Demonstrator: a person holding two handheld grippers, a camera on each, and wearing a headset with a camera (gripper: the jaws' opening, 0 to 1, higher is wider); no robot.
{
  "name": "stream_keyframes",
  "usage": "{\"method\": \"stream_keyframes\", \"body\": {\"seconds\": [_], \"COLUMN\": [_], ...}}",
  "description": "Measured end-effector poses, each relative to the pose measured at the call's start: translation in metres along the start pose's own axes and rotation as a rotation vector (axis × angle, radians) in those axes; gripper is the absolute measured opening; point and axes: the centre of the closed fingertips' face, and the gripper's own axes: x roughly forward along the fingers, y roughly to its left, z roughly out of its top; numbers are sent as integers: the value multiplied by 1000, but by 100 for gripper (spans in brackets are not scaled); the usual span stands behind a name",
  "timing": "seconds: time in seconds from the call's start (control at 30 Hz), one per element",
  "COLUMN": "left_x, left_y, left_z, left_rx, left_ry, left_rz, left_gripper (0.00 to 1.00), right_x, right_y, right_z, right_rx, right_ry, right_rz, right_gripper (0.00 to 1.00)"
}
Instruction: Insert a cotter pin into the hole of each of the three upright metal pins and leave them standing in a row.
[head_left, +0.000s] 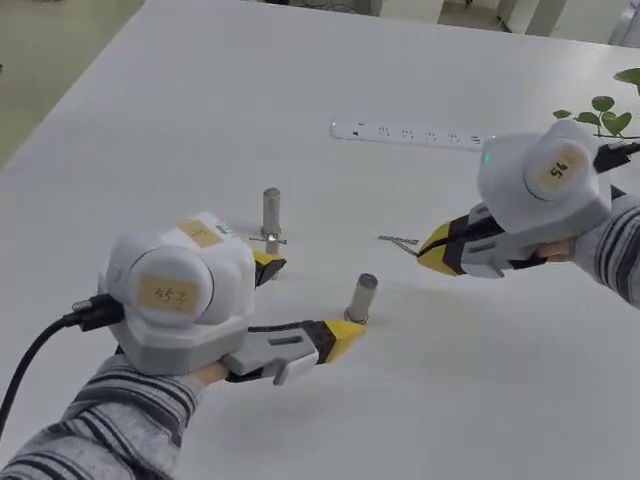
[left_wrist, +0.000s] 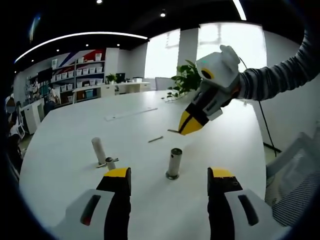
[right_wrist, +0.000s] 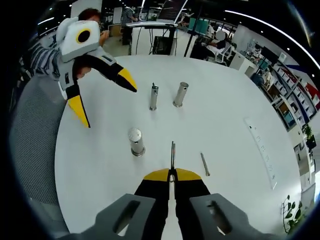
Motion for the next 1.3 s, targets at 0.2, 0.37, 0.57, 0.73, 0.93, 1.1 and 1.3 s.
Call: {"method": "stream_keyframes", "body": {"seconds": [0.2,0.37,0.57,0.73,0.93,1.1,1.3], "left_x": [1,1,0,0,-2,-3,-3], "left_y": [-12,-19,-27,-33,-37,-41,-43], "left_z": [-1,0,7,6,5,6,7], "left_rx": [-16,-27,-86,-136,-201,-249,-278], "left_ry": [0,2,-20,-12,-13,-22,-26], "left_rz": [-48,-77,-120,-135,-147,-163,-169], "left_gripper": [50,43,33,27,19,13,6], "right_x": [-3,-4,-1,-2,-5,-7,-10], "right_y": [14,38,61,74,83,88,88], "right_z": [9,19,20,25,31,35,39], "right_rx": [-66,-129,-229,-280,-324,-347,-355], "right_ry": [-31,-42,-40,-51,-62,-74,-83], "right_rz": [30,66,104,115,117,115,109], "right_gripper": [0,0,0,0,0,0,0]}}
